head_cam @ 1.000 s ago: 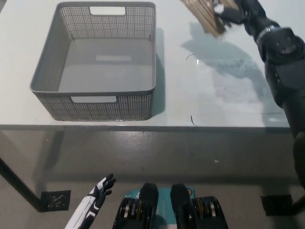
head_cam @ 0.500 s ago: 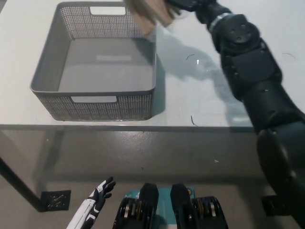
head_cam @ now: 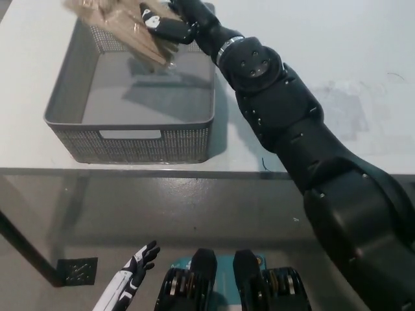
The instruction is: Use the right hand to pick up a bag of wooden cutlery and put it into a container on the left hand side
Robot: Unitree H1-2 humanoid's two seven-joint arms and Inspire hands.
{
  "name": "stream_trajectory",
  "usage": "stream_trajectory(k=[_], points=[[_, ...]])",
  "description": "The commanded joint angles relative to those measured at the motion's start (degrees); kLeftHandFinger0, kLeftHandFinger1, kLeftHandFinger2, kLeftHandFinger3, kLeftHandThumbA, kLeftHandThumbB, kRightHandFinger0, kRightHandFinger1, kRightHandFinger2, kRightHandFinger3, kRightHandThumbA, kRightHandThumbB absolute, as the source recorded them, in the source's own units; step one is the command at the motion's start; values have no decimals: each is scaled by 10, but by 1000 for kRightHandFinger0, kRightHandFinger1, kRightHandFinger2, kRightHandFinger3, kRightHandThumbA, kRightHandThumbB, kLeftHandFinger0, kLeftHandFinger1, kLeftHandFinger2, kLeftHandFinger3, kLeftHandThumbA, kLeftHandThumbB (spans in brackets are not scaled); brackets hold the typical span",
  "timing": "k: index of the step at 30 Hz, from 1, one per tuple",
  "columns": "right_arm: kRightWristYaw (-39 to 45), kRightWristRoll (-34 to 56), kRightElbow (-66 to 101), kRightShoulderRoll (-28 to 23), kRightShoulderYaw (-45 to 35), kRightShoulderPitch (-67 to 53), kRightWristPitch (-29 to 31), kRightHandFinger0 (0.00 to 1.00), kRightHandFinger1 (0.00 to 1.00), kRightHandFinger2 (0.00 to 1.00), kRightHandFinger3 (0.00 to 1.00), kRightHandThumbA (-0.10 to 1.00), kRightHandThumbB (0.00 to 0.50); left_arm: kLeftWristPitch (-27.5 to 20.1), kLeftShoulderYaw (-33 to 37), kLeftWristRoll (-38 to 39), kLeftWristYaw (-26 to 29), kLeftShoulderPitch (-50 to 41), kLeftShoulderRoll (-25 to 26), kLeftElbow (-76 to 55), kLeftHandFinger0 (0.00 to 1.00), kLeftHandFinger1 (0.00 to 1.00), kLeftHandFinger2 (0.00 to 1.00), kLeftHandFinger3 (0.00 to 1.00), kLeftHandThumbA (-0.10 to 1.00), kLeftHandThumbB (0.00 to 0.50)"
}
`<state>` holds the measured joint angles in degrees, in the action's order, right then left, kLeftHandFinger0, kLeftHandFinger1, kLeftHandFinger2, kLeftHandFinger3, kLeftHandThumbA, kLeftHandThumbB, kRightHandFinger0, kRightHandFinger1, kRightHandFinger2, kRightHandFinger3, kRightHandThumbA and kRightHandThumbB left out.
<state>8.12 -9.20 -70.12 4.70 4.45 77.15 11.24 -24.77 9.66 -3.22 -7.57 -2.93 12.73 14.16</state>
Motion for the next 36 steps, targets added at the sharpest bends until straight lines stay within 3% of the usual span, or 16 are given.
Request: stream_trajectory(k=[1, 4, 7, 13, 22, 28, 30, 32, 36], points=[[62, -8, 25, -21, 29, 34, -10, 1000, 1000, 1000, 1000, 708, 483, -22, 4, 4, -14, 7, 8, -15, 1000, 1000, 1000, 1000, 1000, 442], [65, -27, 30, -35, 56, 28, -8, 1000, 1000, 1000, 1000, 848, 496, -22, 5, 1, -17, 7, 10, -16, 1000, 1000, 1000, 1000, 1000, 448], [51, -30, 30, -45, 67, 25, 8, 1000, 1000, 1000, 1000, 858, 496, -22, 5, 5, -21, 10, 10, -14, 1000, 1000, 1000, 1000, 1000, 446], [51, -30, 52, -66, 79, 18, 0, 1000, 1000, 1000, 1000, 1000, 500, -22, 5, 3, -23, 9, 8, -13, 1000, 1000, 1000, 1000, 1000, 446], [94, 49, 291, -129, 3, -82, -67, 1000, 1000, 1000, 1000, 1000, 500, -22, 3, -1, -28, 8, 11, -10, 1000, 1000, 1000, 1000, 1000, 442], [129, 137, 490, -172, -63, -170, -142, 1000, 1000, 1000, 1000, 937, 458, -22, 1, -3, -28, 7, 11, -9, 1000, 1000, 1000, 1000, 1000, 442], [135, 162, 565, -194, -83, -209, -171, 1000, 1000, 1000, 1000, 896, 500, -22, 1, -1, -28, 9, 12, -7, 1000, 1000, 1000, 1000, 1000, 434], [137, 166, 608, -208, -89, -232, -181, 1000, 1000, 1000, 1000, 913, 500, -22, 0, -1, -28, 9, 12, -6, 1000, 1000, 1000, 1000, 1000, 435], [137, 224, 742, -236, -128, -331, -198, 1000, 1000, 1000, 1000, 823, 500, -22, -5, 2, -27, 5, 15, -3, 1000, 1000, 1000, 1000, 1000, 455]])
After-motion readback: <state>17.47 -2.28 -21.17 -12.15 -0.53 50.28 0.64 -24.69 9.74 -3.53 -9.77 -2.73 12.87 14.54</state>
